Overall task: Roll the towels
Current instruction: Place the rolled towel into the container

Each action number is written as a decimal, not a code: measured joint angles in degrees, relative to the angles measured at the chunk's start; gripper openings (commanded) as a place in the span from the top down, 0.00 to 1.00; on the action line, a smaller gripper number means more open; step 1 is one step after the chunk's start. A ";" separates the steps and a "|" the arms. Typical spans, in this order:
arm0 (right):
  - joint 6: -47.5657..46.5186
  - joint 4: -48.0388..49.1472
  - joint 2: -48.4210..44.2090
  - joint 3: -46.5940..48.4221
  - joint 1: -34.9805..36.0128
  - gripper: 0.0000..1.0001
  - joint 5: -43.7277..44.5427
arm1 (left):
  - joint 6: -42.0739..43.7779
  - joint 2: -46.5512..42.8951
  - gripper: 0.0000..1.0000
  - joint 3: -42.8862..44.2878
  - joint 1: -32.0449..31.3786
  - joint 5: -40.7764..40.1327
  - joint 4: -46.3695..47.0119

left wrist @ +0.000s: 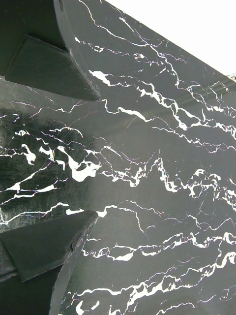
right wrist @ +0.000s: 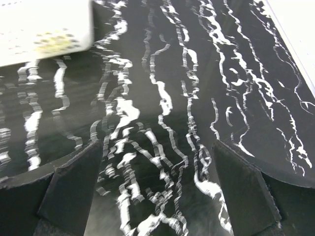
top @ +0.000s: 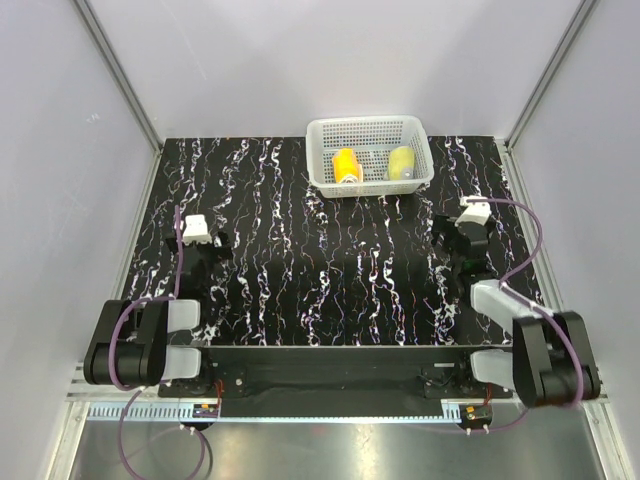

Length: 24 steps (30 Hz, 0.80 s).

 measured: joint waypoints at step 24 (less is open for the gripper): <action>0.44 27.45 19.69 -3.02 -13.46 0.00 -18.69 | -0.04 0.00 0.01 0.00 0.00 -0.02 0.00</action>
